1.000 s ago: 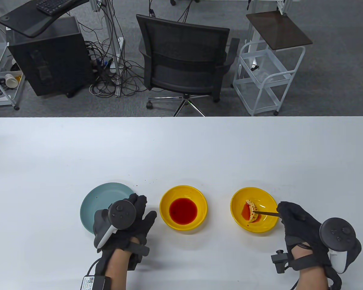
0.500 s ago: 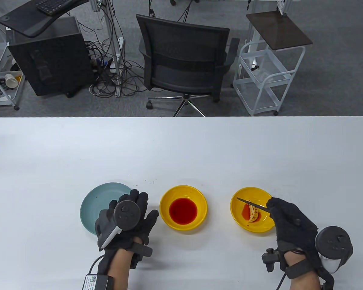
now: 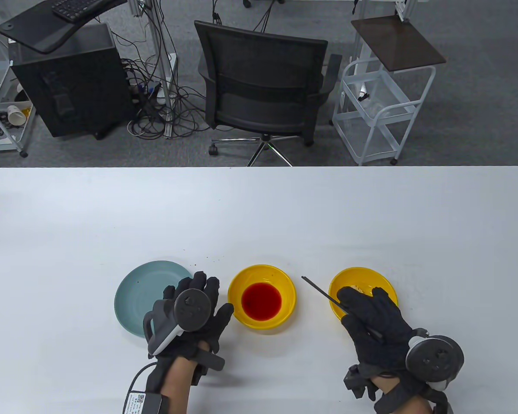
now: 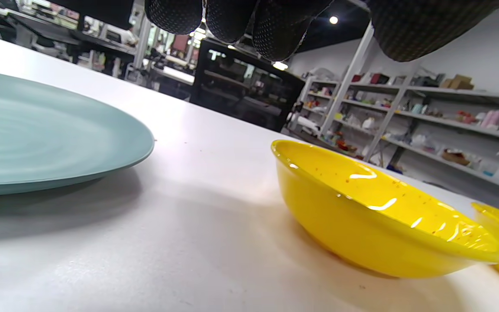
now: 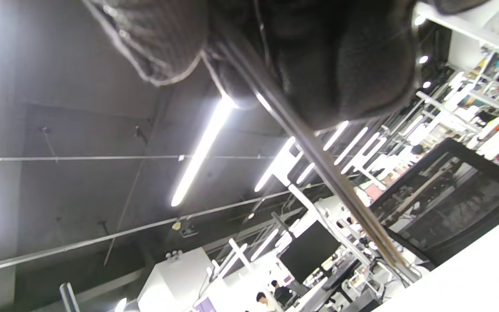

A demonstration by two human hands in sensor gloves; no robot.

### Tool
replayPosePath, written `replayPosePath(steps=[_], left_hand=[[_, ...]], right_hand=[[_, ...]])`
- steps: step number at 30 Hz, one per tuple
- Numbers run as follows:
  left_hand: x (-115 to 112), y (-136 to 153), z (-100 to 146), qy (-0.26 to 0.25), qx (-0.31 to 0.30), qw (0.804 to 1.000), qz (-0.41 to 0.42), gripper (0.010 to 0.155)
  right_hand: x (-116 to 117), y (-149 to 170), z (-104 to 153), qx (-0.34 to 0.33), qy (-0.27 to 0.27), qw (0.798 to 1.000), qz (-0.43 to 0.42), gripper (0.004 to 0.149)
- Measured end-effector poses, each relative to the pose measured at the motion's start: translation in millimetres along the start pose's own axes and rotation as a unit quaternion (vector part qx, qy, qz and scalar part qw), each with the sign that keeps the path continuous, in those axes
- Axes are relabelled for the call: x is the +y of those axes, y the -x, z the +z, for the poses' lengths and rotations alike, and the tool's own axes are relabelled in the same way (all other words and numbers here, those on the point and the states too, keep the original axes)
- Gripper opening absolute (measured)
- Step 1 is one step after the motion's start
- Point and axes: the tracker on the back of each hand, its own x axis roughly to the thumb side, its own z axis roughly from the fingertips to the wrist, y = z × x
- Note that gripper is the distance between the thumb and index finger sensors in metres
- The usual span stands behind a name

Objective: Dip chopsticks into soy sauce and dot onto dumpling

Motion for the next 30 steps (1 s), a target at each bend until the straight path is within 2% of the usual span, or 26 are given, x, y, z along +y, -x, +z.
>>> replayPosePath(steps=[6,12,18,23,30], left_hand=[[1.6,1.2,1.6,-0.005,0.008,1.0,-0.003,0.078],[0.7,3.7,-0.4,0.001,0.019,1.0,-0.017,0.078],[-0.8,1.6,1.5,0.007,0.02,0.999,-0.03,0.078],[-0.3,4.1,2.2,0.013,0.027,0.999,-0.028,0.078],[-1.3,3.4,0.9,0.021,0.03,0.999,-0.03,0.078]], right_hand=[[25.1,1.5,-0.9,0.005,-0.05,0.998,0.026,0.056],[56.2,15.8,-0.9,0.031,-0.111,0.992,0.045,0.055],[81.2,18.9,3.2,0.031,-0.144,0.986,0.078,0.053],[91.5,20.3,5.7,0.038,-0.16,0.982,0.093,0.053],[91.5,21.1,6.6,0.057,-0.164,0.981,0.085,0.054]])
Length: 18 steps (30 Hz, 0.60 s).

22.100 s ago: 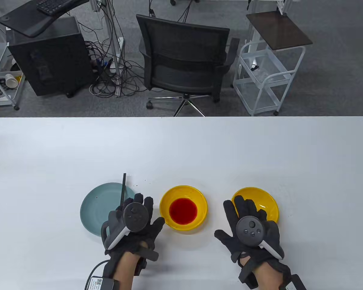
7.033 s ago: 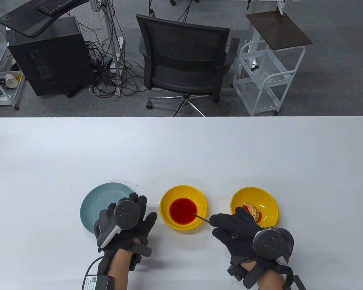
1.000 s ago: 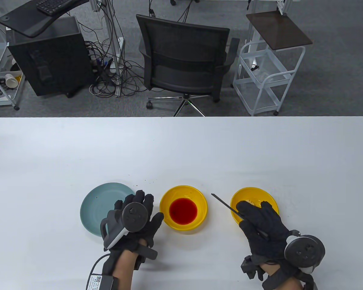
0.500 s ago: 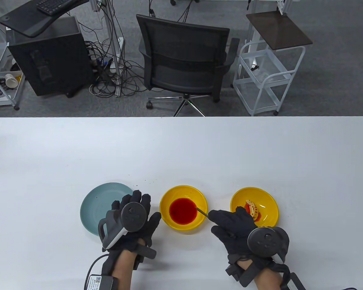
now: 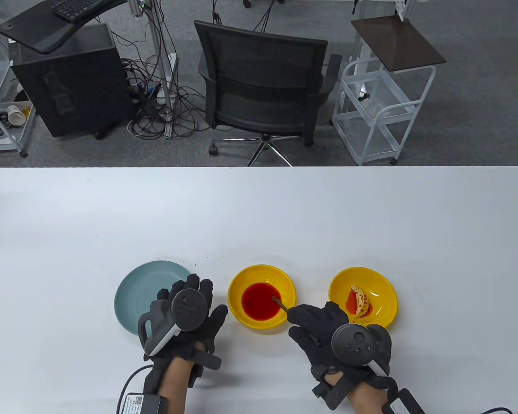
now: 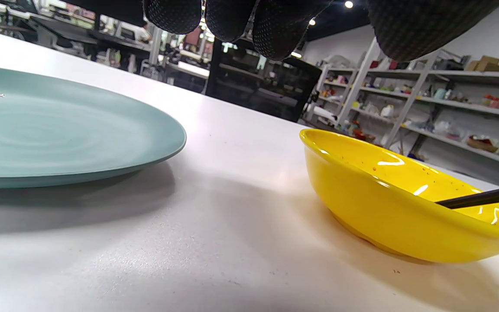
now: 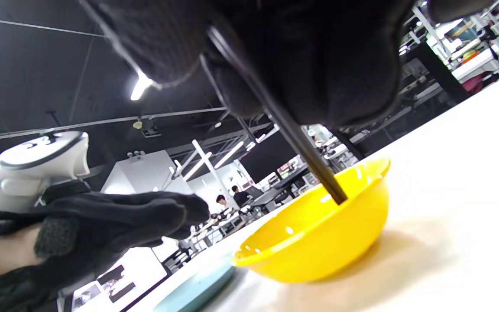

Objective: Dip chopsticks into soy sauce and dot onto dumpling

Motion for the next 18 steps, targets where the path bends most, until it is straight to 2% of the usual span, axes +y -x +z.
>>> replayPosePath(steps=[13,18], left_hand=[[-0.4,-1.7,-0.2,0.005,-0.002,1.0,0.002,0.078],[0.1,-1.4,0.0,0.008,-0.001,1.0,0.003,0.078]], right_hand=[[-5.4,7.3,0.5,0.019,0.01,0.999,-0.043,0.053],[-17.2,13.5,1.5,0.03,0.027,0.994,-0.104,0.053]])
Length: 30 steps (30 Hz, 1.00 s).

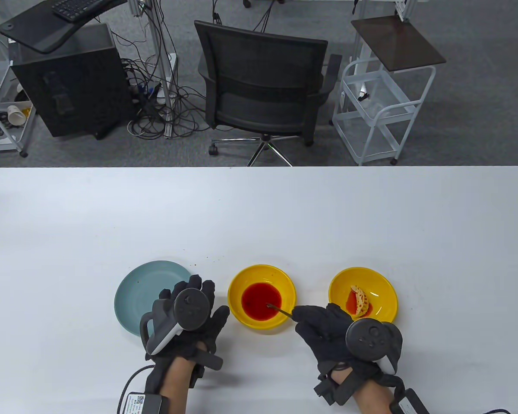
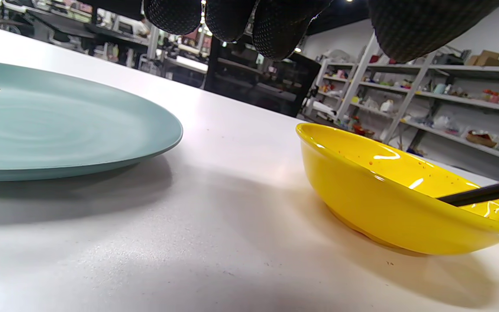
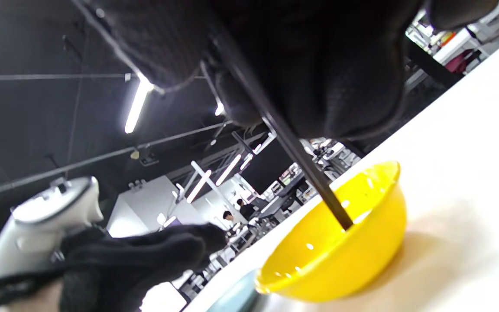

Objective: Dip chopsticks into soy sauce and dot onto dumpling

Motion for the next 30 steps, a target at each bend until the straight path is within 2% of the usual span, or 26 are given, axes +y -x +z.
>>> replayPosePath(steps=[5,9,13,16,21,30], left_hand=[[1.1,1.1,0.3,-0.002,0.001,1.0,0.005,0.078],[1.8,1.0,0.3,-0.001,0.0,1.0,0.006,0.078],[0.5,-0.3,0.4,0.002,-0.001,1.0,0.01,0.078],[0.6,-0.4,0.5,0.002,-0.002,1.0,0.007,0.078],[1.0,0.4,0.3,0.004,0.001,1.0,0.01,0.078],[0.6,1.7,0.3,0.008,0.004,1.0,0.011,0.078]], right_hand=[[-33.4,0.5,3.8,-0.002,0.058,0.997,-0.051,0.054],[-72.9,0.9,12.5,0.002,0.139,0.987,-0.084,0.055],[-111.7,7.4,25.8,0.023,0.214,0.974,-0.078,0.053],[-128.5,17.2,31.3,0.059,0.239,0.968,-0.039,0.053],[-137.2,33.4,31.1,0.117,0.222,0.968,0.016,0.052],[-131.1,32.9,28.0,0.135,0.195,0.97,0.046,0.052]])
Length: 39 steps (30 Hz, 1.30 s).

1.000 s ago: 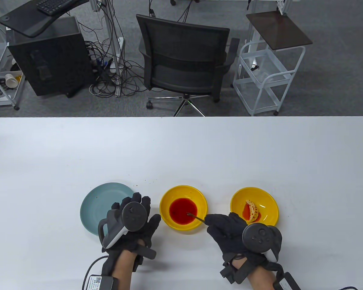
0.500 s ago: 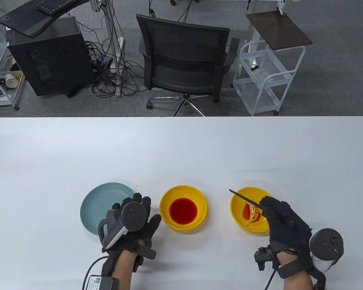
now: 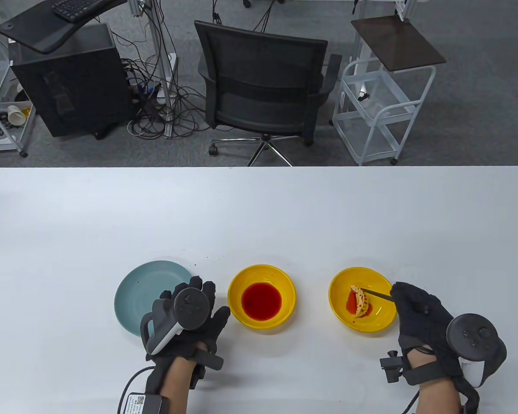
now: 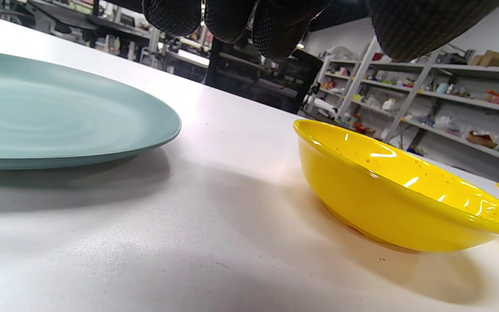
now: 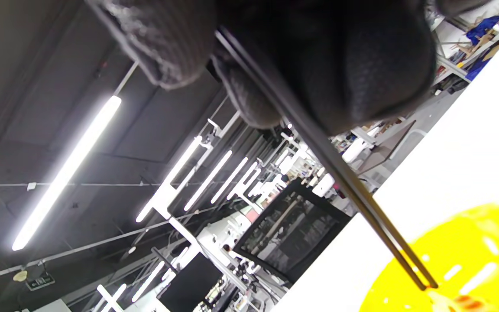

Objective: Dip chopsticks into soy sauce and dot onto dumpling

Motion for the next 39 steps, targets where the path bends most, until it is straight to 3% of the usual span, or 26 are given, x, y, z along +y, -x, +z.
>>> replayPosePath(steps=[11,18,22,28,34,38,39], left_hand=[[1.1,1.7,0.7,0.004,0.006,1.0,0.003,0.078],[1.4,2.7,0.5,0.006,0.008,1.0,0.006,0.078],[1.3,2.2,0.2,0.008,0.008,1.0,0.004,0.078],[1.3,2.1,0.4,0.01,0.008,1.0,0.004,0.078],[2.0,2.4,1.1,0.009,0.008,1.0,0.006,0.078],[6.8,-6.5,6.3,-0.012,-0.014,0.999,0.029,0.078],[8.8,-12.1,8.8,-0.023,-0.028,0.998,0.043,0.077]], right_hand=[[-3.8,-2.2,1.5,0.0,-0.02,1.0,0.011,0.051],[-11.6,-0.5,2.3,0.004,-0.002,1.0,-0.008,0.051],[-8.3,0.6,1.8,0.009,0.007,1.0,0.005,0.052],[4.0,2.6,0.0,0.015,-0.025,0.999,0.03,0.052],[-5.0,-0.6,2.3,0.012,-0.009,1.0,0.017,0.052],[-9.1,-10.3,6.2,-0.042,0.012,0.999,-0.015,0.053],[-5.3,-17.4,7.8,-0.088,0.002,0.995,-0.04,0.053]])
